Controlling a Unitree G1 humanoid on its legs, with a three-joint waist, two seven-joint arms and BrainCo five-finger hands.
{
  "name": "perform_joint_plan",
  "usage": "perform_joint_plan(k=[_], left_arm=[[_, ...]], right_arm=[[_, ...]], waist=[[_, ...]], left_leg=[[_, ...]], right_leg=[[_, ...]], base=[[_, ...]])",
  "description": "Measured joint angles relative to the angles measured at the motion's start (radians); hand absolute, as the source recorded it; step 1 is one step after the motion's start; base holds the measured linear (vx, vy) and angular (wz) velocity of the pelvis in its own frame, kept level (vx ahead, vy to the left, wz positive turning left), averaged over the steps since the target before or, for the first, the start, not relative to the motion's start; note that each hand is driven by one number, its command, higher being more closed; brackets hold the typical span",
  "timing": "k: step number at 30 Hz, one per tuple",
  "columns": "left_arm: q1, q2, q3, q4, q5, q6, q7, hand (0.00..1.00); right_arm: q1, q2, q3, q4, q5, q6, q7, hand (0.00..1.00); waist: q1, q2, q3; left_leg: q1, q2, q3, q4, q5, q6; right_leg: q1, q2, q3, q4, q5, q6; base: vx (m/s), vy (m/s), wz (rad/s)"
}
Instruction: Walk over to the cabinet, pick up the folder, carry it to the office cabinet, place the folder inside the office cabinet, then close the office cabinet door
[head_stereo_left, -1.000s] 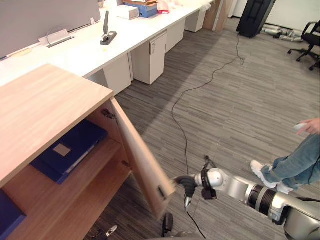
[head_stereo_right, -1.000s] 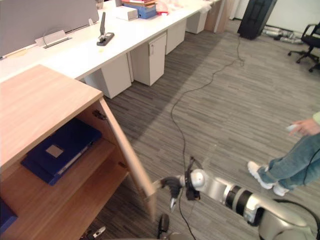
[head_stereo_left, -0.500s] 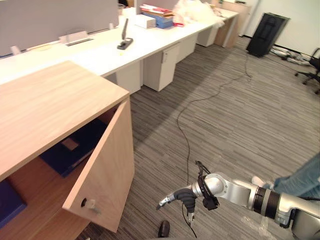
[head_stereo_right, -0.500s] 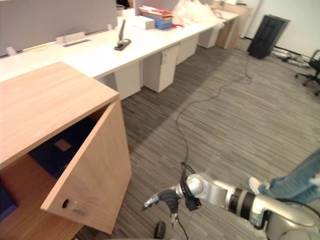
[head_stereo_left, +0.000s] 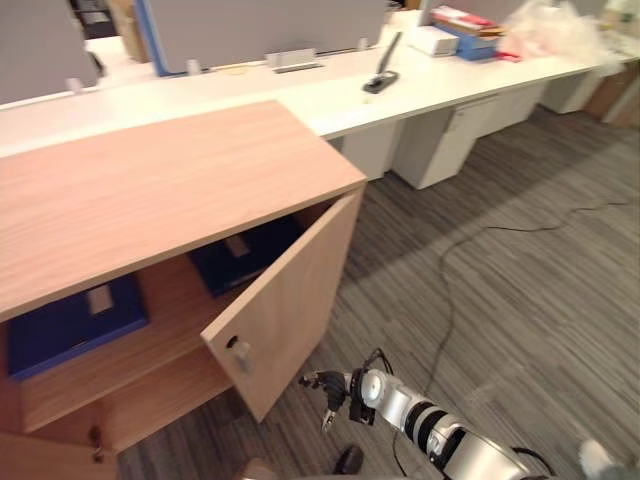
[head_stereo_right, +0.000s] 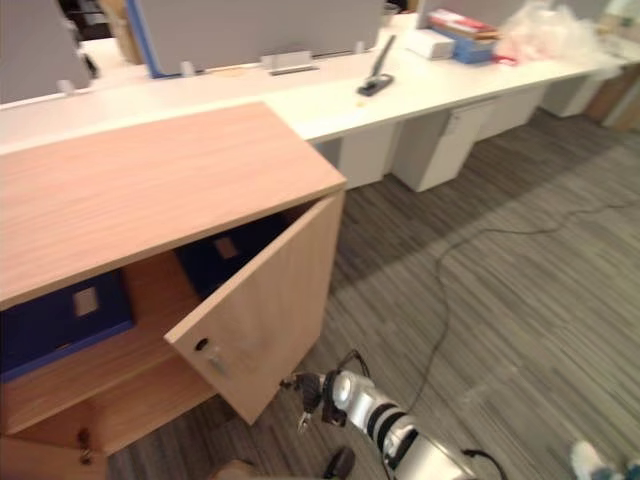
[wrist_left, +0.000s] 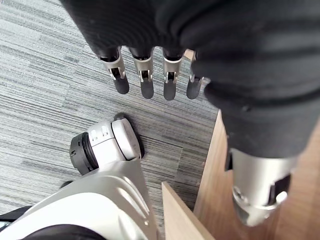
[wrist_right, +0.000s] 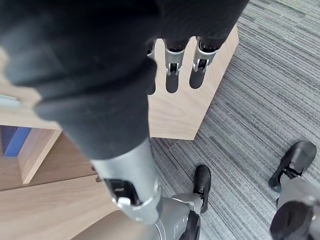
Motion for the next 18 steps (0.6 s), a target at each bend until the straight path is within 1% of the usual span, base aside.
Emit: perform_joint_plan(k=[1, 2, 3, 4, 6, 7, 8, 9, 10, 11, 12, 13, 14, 16, 17, 18], left_arm=[[0.002, 0.003, -0.009, 0.001, 0.000, 0.000, 0.000, 0.00], [0.002, 0.010, -0.017, 0.002, 0.000, 0.001, 0.001, 0.00], [0.002, 0.016, -0.030, -0.001, 0.000, 0.002, 0.001, 0.00], [0.004, 0.025, -0.046, -0.014, 0.000, 0.002, 0.001, 0.00], [0.002, 0.040, -0.076, -0.023, 0.001, 0.002, 0.005, 0.00], [-0.002, 0.054, -0.117, -0.041, 0.004, 0.001, 0.009, 0.00], [-0.014, 0.069, -0.137, -0.050, 0.006, -0.003, 0.011, 0.00], [-0.022, 0.079, -0.146, -0.057, 0.014, -0.004, 0.012, 0.00], [-0.046, 0.091, -0.155, -0.061, 0.029, -0.010, 0.018, 0.00], [-0.052, 0.086, -0.156, -0.064, 0.049, -0.011, 0.025, 0.00], [-0.051, 0.081, -0.156, -0.064, 0.049, -0.011, 0.029, 0.00], [-0.049, 0.070, -0.158, -0.064, 0.049, -0.011, 0.036, 0.00], [-0.043, 0.065, -0.177, -0.058, 0.049, -0.009, 0.038, 0.00], [-0.042, 0.059, -0.207, -0.058, 0.049, -0.009, 0.041, 0.00], [-0.039, 0.057, -0.220, -0.058, 0.049, -0.009, 0.042, 0.00], [-0.038, 0.057, -0.220, -0.058, 0.049, -0.009, 0.042, 0.00]], right_arm=[[0.039, 0.003, -0.040, 0.022, -0.013, 0.009, -0.022, 0.00], [0.058, 0.006, -0.063, 0.031, -0.012, 0.015, -0.028, 0.00], [0.094, 0.006, -0.106, 0.040, -0.007, 0.025, -0.043, 0.00], [0.120, 0.012, -0.167, 0.049, 0.000, 0.026, -0.059, 0.00], [0.136, 0.019, -0.245, 0.060, 0.031, 0.025, -0.078, 0.00], [0.159, 0.020, -0.348, 0.077, 0.056, 0.023, -0.100, 0.00], [0.183, 0.020, -0.413, 0.081, 0.077, 0.024, -0.116, 0.00], [0.199, 0.021, -0.453, 0.089, 0.089, 0.025, -0.129, 0.00], [0.223, 0.020, -0.549, 0.119, 0.116, 0.026, -0.156, 0.00], [0.253, 0.014, -0.640, 0.156, 0.140, 0.032, -0.184, 0.00], [0.274, 0.011, -0.679, 0.166, 0.159, 0.035, -0.203, 0.00], [0.308, 0.003, -0.742, 0.161, 0.201, 0.037, -0.237, 0.00], [0.323, -0.011, -0.785, 0.162, 0.236, 0.038, -0.264, 0.00], [0.361, -0.024, -0.842, 0.163, 0.267, 0.037, -0.291, 0.00], [0.384, -0.022, -0.882, 0.162, 0.285, 0.036, -0.299, 0.00], [0.389, -0.021, -0.889, 0.161, 0.294, 0.035, -0.300, 0.00]], waist=[[-0.011, -0.005, 0.002], [-0.012, -0.008, 0.004], [-0.020, -0.004, 0.008], [-0.023, -0.003, 0.012], [-0.033, -0.005, 0.014], [-0.056, -0.005, 0.015], [-0.073, -0.010, 0.013], [-0.082, -0.019, 0.011], [-0.087, -0.026, 0.020], [-0.096, -0.010, 0.021], [-0.102, -0.006, 0.019], [-0.108, -0.001, 0.011], [-0.116, -0.002, -0.003], [-0.126, -0.007, -0.005], [-0.132, -0.012, -0.018], [-0.135, -0.014, -0.022]], left_leg=[[-0.007, -0.034, -0.047, 0.015, 0.004, 0.006], [-0.006, -0.049, -0.068, 0.023, 0.005, 0.008], [-0.004, -0.073, -0.110, 0.034, 0.007, 0.014], [0.000, -0.084, -0.143, 0.034, 0.015, 0.013], [-0.011, -0.093, -0.185, 0.035, 0.021, 0.013], [-0.035, -0.097, -0.239, 0.032, 0.027, 0.013], [-0.057, -0.104, -0.280, 0.028, 0.032, 0.006], [-0.069, -0.112, -0.305, 0.022, 0.036, -0.001], [-0.078, -0.117, -0.332, 0.015, 0.045, -0.015], [-0.076, -0.099, -0.365, -0.003, 0.065, -0.028], [-0.074, -0.092, -0.379, -0.016, 0.072, -0.031], [-0.070, -0.076, -0.393, -0.038, 0.083, -0.041], [-0.067, -0.066, -0.408, -0.056, 0.093, -0.045], [-0.054, -0.061, -0.412, -0.072, 0.104, -0.053], [-0.052, -0.061, -0.410, -0.073, 0.105, -0.054], [-0.051, -0.061, -0.408, -0.073, 0.105, -0.054]], right_leg=[[-0.047, -0.081, -0.003, 0.184, -0.067, -0.002], [-0.066, -0.119, 0.020, 0.260, -0.087, -0.002], [-0.087, -0.153, 0.101, 0.350, -0.096, -0.001], [-0.089, -0.153, 0.184, 0.369, -0.096, 0.000], [-0.089, -0.136, 0.281, 0.362, -0.097, 0.001], [-0.080, -0.101, 0.404, 0.312, -0.113, 0.019], [-0.048, -0.081, 0.470, 0.242, -0.132, 0.044], [-0.025, -0.079, 0.496, 0.189, -0.146, 0.064], [0.014, -0.079, 0.487, 0.112, -0.145, 0.145], [0.039, -0.064, 0.443, 0.078, -0.140, 0.137], [0.049, -0.060, 0.424, 0.069, -0.139, 0.138], [0.062, -0.053, 0.397, 0.054, -0.136, 0.141], [0.069, -0.046, 0.381, 0.042, -0.136, 0.141], [0.105, -0.043, 0.355, 0.023, -0.135, 0.140], [0.123, -0.042, 0.337, 0.007, -0.135, 0.140], [0.131, -0.042, 0.332, 0.000, -0.135, 0.140]], base=[[0.08, 0.139, 1.14], [0.08, 0.088, 1.24], [0.08, 0.064, 1.13], [0.08, 0.061, 1.07], [0.04, 0.003, 0.77], [0.00, -0.065, 1.08], [0.01, -0.100, 1.21], [0.03, -0.157, 1.05], [0.05, -0.202, 0.91], [0.05, -0.212, 0.80], [0.08, -0.207, 0.62], [0.13, -0.219, 0.51], [0.11, -0.173, 0.43], [0.13, -0.107, 0.44], [0.13, -0.083, 0.40], [0.11, -0.055, 0.26]])
